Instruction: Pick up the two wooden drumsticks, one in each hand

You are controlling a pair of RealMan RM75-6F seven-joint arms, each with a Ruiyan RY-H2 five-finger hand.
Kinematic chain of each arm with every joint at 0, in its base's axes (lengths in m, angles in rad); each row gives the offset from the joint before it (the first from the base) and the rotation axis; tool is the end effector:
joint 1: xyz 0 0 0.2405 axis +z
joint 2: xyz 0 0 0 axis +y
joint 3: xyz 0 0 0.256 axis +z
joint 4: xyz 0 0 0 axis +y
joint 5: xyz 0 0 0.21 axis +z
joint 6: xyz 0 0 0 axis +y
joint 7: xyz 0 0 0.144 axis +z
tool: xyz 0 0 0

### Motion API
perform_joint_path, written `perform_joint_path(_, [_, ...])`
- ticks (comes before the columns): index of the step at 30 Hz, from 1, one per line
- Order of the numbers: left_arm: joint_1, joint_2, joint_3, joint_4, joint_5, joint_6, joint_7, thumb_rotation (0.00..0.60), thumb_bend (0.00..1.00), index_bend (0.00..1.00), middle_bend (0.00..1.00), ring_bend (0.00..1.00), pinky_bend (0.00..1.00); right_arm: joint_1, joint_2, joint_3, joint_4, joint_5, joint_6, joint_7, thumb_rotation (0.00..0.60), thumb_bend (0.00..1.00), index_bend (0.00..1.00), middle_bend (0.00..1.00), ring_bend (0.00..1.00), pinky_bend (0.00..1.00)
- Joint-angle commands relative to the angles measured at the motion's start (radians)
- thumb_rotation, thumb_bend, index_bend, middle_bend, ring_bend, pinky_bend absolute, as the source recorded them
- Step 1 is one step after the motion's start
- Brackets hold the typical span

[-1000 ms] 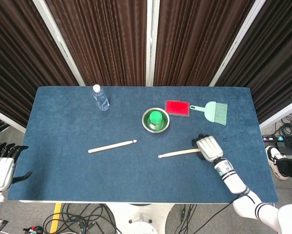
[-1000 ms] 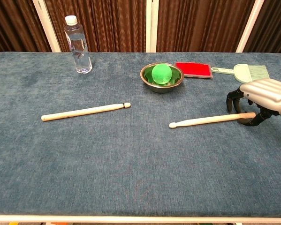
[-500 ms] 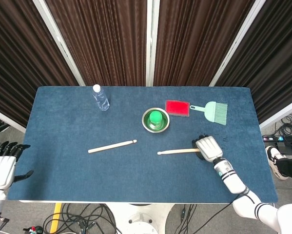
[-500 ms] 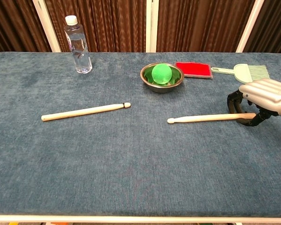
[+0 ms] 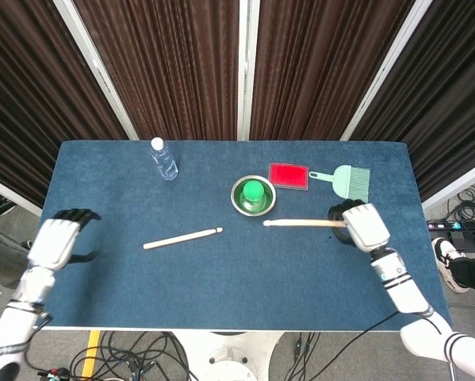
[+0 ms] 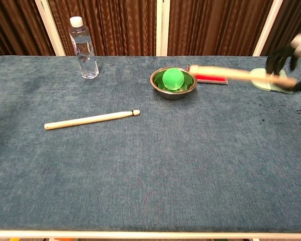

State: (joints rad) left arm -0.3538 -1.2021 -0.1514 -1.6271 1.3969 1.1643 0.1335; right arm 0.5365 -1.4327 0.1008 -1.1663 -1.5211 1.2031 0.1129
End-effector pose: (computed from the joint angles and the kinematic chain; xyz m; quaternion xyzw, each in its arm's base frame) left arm -0.2551 0.2746 0.1070 -0.6742 -0.3786 -0.3773 0.5097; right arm -0.2568 -0.3359 0.0696 0.7072 -0.3075 0.4240 0.4749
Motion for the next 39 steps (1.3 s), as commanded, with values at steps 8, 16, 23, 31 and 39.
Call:
perform_joint_path(8, [-0.196,-0.248,-0.041,0.011,-0.29,-0.192,0.272,0.6,0.1,0.41,0.5,0.59,0.7,-0.05,0.136,0.044,-0.136,0.029,0.07,0.012,0.6,0.53,0.67,0.65,0.39,0.46])
perform_joint_path(16, [-0.26,-0.391,-0.027,0.101,-0.49,-0.158,0.485,0.6,0.18,0.41,0.49,0.63,0.71,-0.063,0.132,0.031,-0.124,0.03,0.067,0.03,0.6,0.53,0.68,0.65,0.39,0.46])
perform_joint_path(23, [-0.279,-0.457,-0.02,0.175,-0.57,-0.111,0.55,0.581,0.2,0.41,0.49,0.63,0.72,-0.067,0.125,0.025,-0.107,0.029,0.062,0.043,0.6,0.53,0.68,0.65,0.38,0.46])
perform_joint_path(31, [-0.297,-0.47,-0.019,0.208,-0.629,-0.127,0.569,0.529,0.21,0.42,0.49,0.63,0.72,-0.069,0.12,0.024,-0.1,0.03,0.058,0.045,0.6,0.53,0.68,0.64,0.38,0.46])
perform_joint_path(39, [-0.319,-0.483,-0.013,0.231,-0.653,-0.143,0.576,0.493,0.26,0.44,0.5,0.63,0.72,-0.072,0.113,0.022,-0.091,0.034,0.05,0.048,0.6,0.53,0.68,0.64,0.38,0.46])
